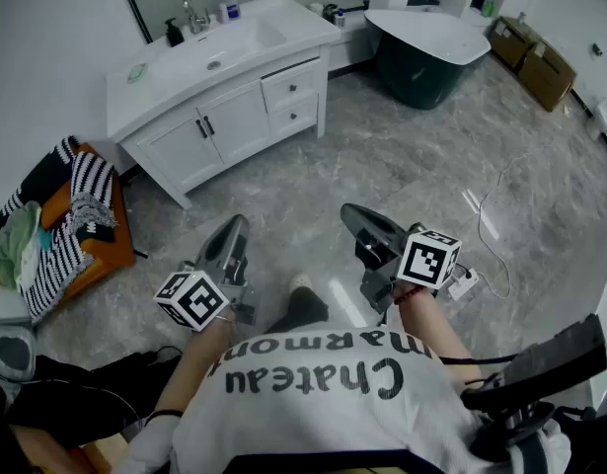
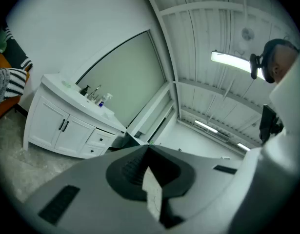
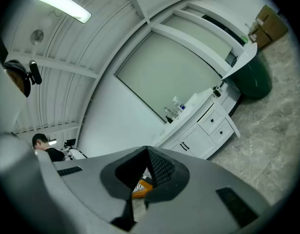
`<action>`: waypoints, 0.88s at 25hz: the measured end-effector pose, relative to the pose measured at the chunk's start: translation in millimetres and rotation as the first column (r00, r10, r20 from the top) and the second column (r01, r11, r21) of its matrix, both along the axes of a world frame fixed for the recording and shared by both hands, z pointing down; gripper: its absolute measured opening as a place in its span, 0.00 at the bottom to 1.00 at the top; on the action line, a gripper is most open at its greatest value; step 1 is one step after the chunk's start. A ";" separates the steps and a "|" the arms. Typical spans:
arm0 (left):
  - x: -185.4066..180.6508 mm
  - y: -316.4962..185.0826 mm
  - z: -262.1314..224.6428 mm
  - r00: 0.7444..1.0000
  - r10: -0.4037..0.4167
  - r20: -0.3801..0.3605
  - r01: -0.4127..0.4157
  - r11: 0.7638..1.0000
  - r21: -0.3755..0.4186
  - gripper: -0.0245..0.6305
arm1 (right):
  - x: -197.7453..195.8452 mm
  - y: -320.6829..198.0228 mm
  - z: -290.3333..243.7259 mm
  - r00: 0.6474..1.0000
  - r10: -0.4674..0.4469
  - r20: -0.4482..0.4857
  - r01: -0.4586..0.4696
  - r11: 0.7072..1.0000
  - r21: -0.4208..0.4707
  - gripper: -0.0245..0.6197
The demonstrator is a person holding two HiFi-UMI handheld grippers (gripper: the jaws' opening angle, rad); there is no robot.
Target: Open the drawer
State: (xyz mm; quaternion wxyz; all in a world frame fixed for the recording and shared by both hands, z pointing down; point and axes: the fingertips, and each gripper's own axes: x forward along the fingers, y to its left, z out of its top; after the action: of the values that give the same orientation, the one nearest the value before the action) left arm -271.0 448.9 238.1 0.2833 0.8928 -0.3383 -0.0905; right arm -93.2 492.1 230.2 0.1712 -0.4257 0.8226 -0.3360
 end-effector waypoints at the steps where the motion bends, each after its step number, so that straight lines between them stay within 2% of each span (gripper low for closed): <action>1: 0.5 0.4 0.9 1.000 0.000 0.000 0.000 1.000 -0.003 0.04 | -0.3 0.5 1.0 1.000 -0.002 -0.003 0.002 1.000 0.000 0.05; 10: 4.9 -2.4 4.5 1.000 0.017 -0.006 -0.016 1.000 0.014 0.04 | 0.7 0.6 7.5 1.000 -0.003 -0.013 0.003 1.000 0.005 0.05; 17: 12.2 2.9 -9.6 0.999 0.046 -0.002 -0.045 0.996 0.072 0.04 | 13.2 0.2 -10.1 0.998 0.027 0.048 -0.030 0.998 0.054 0.05; 19: 12.9 1.6 -10.7 0.999 0.037 0.029 -0.040 0.995 0.087 0.04 | 15.9 -1.5 -14.9 0.999 0.044 0.009 -0.044 0.996 0.082 0.05; 22: 14.3 -5.8 -9.2 0.996 0.032 0.081 -0.041 0.993 0.112 0.04 | 14.4 -9.5 -14.9 0.990 0.054 -0.128 -0.039 0.992 0.119 0.05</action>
State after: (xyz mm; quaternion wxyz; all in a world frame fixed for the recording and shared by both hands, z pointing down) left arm -256.7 443.0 228.9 0.2202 0.9164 -0.3272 -0.0689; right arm -78.8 482.7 215.3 0.1490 -0.4552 0.8401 -0.2545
